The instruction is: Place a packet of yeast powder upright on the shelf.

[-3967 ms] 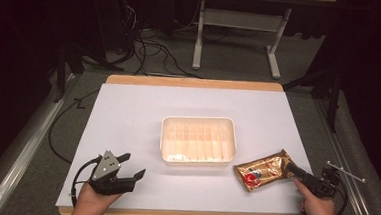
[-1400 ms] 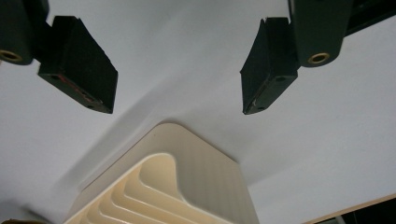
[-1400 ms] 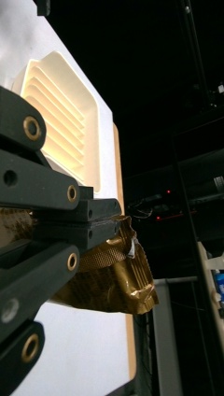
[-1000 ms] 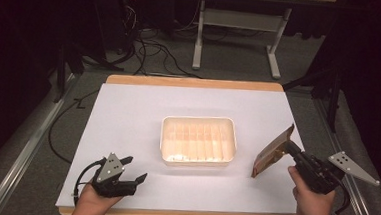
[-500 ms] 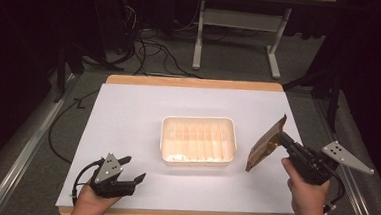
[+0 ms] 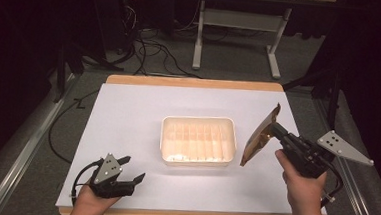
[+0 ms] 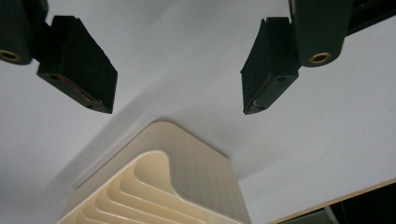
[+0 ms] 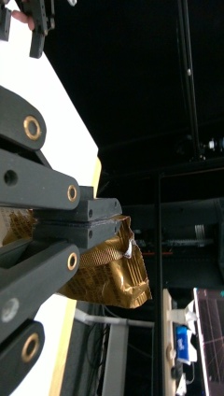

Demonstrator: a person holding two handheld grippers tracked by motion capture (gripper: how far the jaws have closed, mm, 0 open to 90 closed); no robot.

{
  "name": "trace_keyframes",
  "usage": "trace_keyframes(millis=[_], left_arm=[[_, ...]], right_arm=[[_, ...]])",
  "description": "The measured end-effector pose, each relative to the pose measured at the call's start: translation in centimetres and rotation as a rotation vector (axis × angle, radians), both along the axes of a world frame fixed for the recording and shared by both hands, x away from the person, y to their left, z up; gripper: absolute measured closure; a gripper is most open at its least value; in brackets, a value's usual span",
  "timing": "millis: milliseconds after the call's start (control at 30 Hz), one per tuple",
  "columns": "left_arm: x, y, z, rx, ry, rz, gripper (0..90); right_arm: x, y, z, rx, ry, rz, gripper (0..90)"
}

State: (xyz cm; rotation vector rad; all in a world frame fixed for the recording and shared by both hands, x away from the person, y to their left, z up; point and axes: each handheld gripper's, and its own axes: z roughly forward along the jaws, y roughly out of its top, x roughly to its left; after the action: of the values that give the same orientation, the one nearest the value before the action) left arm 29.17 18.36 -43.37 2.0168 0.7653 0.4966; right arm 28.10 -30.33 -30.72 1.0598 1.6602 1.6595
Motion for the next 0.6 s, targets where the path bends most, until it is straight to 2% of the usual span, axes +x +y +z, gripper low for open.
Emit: trace_keyframes(millis=[167, 300, 600], left_arm=[[0.0, 0.1, 0.0, -0.002, -0.003, 0.005, 27.0], [-0.1, 0.2, 0.1, -0.001, -0.005, 0.006, 27.0], [-0.3, 0.7, 0.1, -0.001, -0.009, 0.019, 27.0]], right_arm=[[0.1, 1.4, 0.7, -0.003, -0.017, 0.033, 90.0], [0.5, 3.3, 1.3, -0.011, -0.028, 0.073, 90.0], [1.7, 6.6, 1.3, -0.029, -0.026, 0.134, 90.0]])
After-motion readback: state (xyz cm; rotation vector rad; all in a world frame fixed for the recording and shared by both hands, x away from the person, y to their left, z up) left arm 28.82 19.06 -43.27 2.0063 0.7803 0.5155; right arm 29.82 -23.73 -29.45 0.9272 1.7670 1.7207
